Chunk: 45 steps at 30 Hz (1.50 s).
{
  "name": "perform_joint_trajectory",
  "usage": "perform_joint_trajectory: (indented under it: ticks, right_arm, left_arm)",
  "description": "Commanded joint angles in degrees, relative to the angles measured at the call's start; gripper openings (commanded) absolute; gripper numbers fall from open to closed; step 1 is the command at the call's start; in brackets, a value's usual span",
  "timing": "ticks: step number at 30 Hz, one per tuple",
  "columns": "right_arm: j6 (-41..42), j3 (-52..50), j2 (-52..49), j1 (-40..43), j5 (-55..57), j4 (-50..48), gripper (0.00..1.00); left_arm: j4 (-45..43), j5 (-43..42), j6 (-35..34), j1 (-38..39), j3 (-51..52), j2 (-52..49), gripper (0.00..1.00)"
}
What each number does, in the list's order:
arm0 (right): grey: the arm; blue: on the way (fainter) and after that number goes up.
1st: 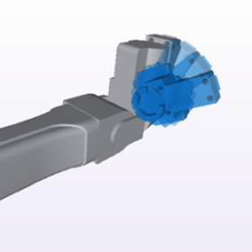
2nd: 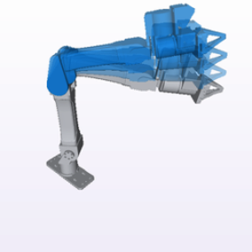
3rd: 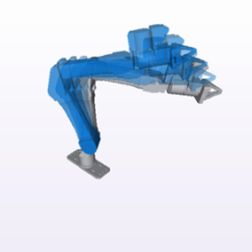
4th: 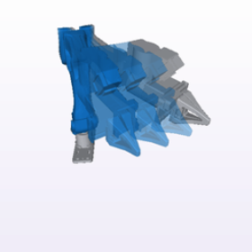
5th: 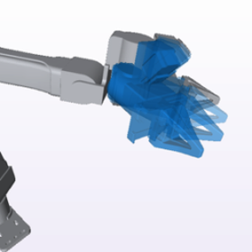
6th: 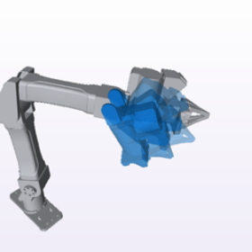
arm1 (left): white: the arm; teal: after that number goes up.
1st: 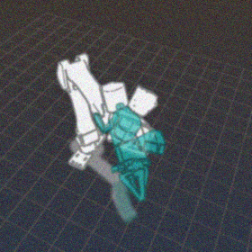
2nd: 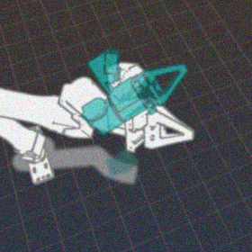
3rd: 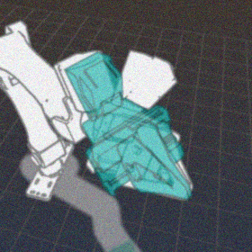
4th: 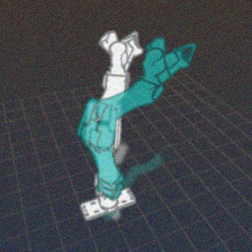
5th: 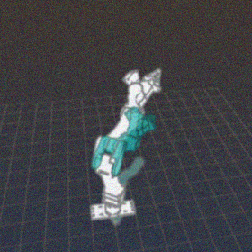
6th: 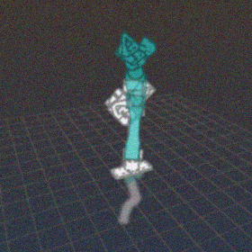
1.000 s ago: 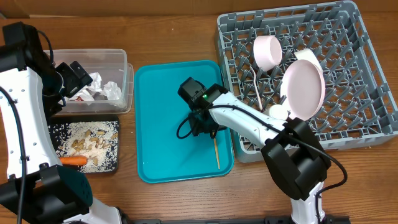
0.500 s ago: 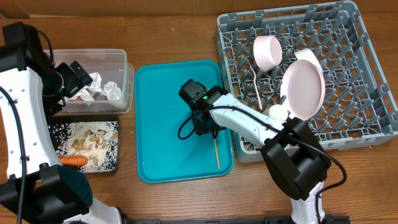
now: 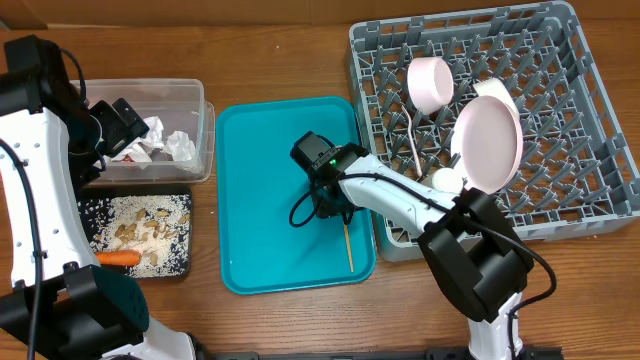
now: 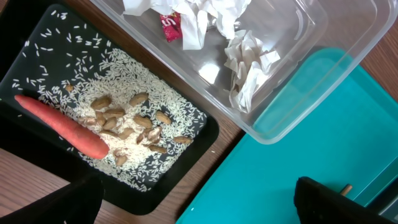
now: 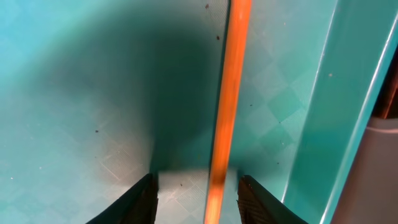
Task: Sort waste into correct bins and load items into the dishwasher
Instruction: 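Lift the wooden stick off the teal tray with the right gripper, then carry the wooden stick with the right gripper over the dish rack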
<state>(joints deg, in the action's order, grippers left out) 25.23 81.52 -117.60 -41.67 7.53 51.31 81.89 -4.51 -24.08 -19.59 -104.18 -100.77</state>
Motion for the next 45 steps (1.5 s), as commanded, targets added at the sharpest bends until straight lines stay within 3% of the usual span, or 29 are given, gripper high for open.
perform_joint_trajectory:
  ticks: [1,3,9,20,28,38,45]
  right_arm:
    - [0.22,-0.68,1.75,0.2,0.42,-0.26,0.44]
    - [0.22,-0.68,1.75,0.2,0.42,-0.24,0.43]
    - [0.24,-0.68,1.75,0.2,0.52,-0.26,0.2]
    - [0.24,-0.68,1.75,0.2,0.55,-0.26,0.04]
    - [0.22,1.25,1.88,0.17,-0.85,0.55,0.04]
    - [-0.26,12.17,2.67,0.17,-1.66,5.88,0.04]
    - [-7.28,20.57,7.67,1.33,-3.32,10.8,0.04]
  left_arm:
    - [0.13,-0.61,-0.81,0.22,0.31,0.15,1.0]
    - [0.13,-0.61,-0.81,0.22,0.28,0.15,1.0]
    - [0.11,-0.59,-0.81,0.22,0.28,0.15,1.0]
    - [0.13,-0.61,-0.81,0.24,0.31,0.15,1.0]
    - [0.13,-0.59,-0.81,0.24,0.31,0.15,1.0]
    - [0.13,-0.61,-0.81,0.24,0.31,0.15,1.0]
    - [0.13,-0.61,-0.81,0.22,0.31,0.15,1.0]
